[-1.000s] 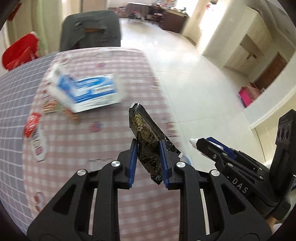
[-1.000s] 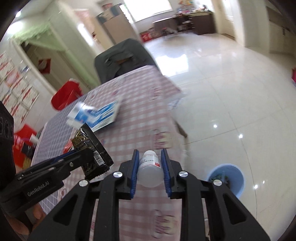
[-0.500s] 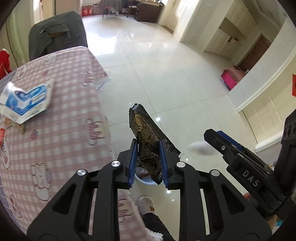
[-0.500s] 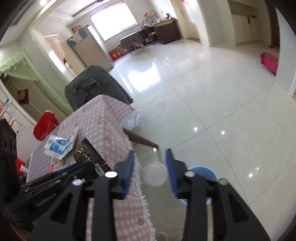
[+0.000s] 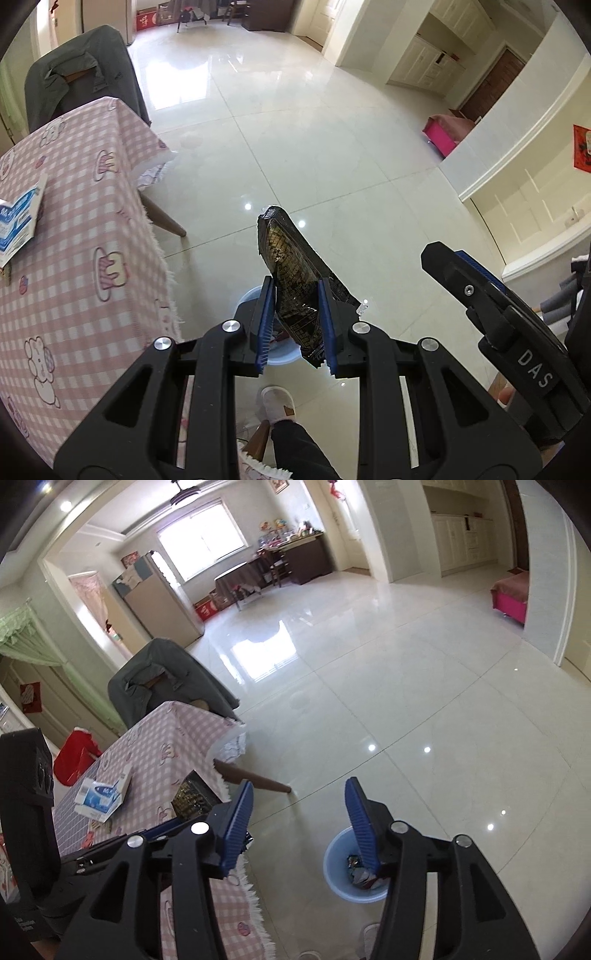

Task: Collect trash
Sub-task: 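Carry the black wrapper and white bottle to the blue bucket and open both tools, then move both open tools back over the remaining wrappers on the table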

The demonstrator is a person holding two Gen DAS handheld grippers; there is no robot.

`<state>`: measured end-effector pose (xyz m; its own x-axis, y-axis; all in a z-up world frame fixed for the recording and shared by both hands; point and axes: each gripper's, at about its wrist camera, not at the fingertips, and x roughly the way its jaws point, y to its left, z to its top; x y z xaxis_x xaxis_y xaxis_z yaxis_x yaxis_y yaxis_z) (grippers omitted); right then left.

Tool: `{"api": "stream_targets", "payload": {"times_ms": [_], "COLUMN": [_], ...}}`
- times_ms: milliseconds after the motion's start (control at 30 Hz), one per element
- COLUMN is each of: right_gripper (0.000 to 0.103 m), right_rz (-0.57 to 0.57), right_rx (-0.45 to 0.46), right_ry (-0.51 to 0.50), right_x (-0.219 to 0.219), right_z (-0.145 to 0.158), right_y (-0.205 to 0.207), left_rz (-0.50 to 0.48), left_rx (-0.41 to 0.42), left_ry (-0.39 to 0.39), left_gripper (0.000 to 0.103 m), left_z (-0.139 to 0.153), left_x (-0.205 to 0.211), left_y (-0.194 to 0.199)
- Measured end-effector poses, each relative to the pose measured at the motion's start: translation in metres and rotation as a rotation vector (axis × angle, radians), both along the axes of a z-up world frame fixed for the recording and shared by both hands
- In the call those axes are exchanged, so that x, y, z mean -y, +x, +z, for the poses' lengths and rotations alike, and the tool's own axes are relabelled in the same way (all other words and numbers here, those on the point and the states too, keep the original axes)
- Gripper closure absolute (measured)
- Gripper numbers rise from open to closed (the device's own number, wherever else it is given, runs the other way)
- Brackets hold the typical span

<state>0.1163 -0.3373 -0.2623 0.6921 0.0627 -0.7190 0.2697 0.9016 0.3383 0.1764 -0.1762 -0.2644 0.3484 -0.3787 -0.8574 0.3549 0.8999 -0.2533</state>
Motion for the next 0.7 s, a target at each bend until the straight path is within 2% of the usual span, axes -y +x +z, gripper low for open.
{"api": "stream_targets", "payload": {"times_ms": [333, 400, 433, 467, 500, 700], "right_gripper": [0.045, 0.044, 0.044, 0.043, 0.043, 0.043], "right_rz": [-0.062, -0.075, -0.082, -0.088, -0.096, -0.105], "right_rx": [0.048, 0.058, 0.062, 0.064, 0.065, 0.054], "right_ry": [-0.025, -0.026, -0.028, -0.029, -0.028, -0.019], "right_x": [0.022, 0.025, 0.027, 0.028, 0.030, 0.028], "right_z": [0.012, 0.015, 0.016, 0.017, 0.018, 0.017], "right_y": [-0.010, -0.011, -0.011, -0.012, -0.012, -0.011], "left_rz": [-0.043, -0.047, -0.039, -0.034, -0.031, -0.031], "left_rx": [0.003, -0.006, -0.009, -0.006, 0.007, 0.024], "left_ry": [-0.027, -0.034, -0.033, -0.040, -0.052, -0.022], "left_gripper": [0.079, 0.076, 0.067, 0.049, 0.045, 0.045], "left_z": [0.002, 0.002, 0.003, 0.004, 0.006, 0.008], "left_x": [0.029, 0.031, 0.032, 0.033, 0.033, 0.028], "left_y": [0.007, 0.009, 0.010, 0.010, 0.010, 0.012]}}
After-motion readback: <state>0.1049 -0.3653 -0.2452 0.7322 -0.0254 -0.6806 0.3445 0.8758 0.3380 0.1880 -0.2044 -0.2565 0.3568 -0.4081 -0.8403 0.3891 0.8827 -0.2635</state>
